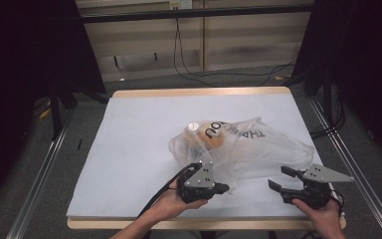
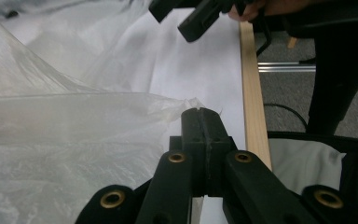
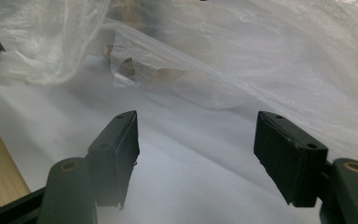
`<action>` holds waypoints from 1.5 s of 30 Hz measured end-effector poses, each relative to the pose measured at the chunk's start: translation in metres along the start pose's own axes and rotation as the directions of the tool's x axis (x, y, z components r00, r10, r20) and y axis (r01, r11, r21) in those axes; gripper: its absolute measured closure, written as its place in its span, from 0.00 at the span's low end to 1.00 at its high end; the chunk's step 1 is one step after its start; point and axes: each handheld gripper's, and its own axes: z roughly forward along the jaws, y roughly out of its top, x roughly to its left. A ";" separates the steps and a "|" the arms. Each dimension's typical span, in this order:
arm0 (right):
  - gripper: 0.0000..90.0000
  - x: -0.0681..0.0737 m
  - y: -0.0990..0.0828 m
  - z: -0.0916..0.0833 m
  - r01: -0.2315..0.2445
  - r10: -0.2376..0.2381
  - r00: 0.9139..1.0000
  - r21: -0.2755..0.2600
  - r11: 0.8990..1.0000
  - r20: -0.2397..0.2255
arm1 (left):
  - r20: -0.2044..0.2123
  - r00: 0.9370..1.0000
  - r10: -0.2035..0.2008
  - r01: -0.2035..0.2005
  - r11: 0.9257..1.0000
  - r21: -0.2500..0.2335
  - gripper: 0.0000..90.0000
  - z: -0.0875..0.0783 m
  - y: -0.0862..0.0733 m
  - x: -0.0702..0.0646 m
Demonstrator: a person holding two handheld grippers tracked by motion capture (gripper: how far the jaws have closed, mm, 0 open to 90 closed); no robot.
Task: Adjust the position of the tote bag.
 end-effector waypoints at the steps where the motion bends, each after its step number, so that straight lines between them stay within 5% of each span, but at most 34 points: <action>1: 0.34 0.000 0.000 0.000 0.000 0.000 1.000 0.000 1.000 0.000 | 0.000 1.000 0.000 0.000 1.000 0.000 1.00 0.000 0.000 0.000; 12: 0.36 -0.001 -0.001 0.001 0.002 -0.003 1.000 0.028 1.000 0.020 | -0.054 0.999 0.006 -0.012 0.995 -0.099 1.00 -0.028 0.016 0.007; 21: 0.38 -0.006 -0.002 0.000 -0.033 0.032 0.998 0.029 0.999 0.046 | -0.111 0.993 -0.042 0.022 0.983 -0.181 1.00 -0.060 0.016 0.024; 26: 0.36 -0.007 -0.001 0.000 -0.027 0.026 0.999 0.025 0.999 0.044 | -0.167 0.983 -0.077 0.040 0.976 -0.215 1.00 -0.083 0.013 0.034; 37: 0.32 -0.010 0.001 -0.001 -0.033 0.033 0.998 0.014 0.999 0.052 | -0.222 0.967 -0.122 0.061 0.963 -0.264 1.00 -0.114 0.006 0.046; 45: 0.25 -0.017 0.023 0.000 -0.033 0.036 0.998 -0.054 0.998 0.055 | -0.248 0.957 -0.149 0.076 0.956 -0.283 1.00 -0.127 0.001 0.051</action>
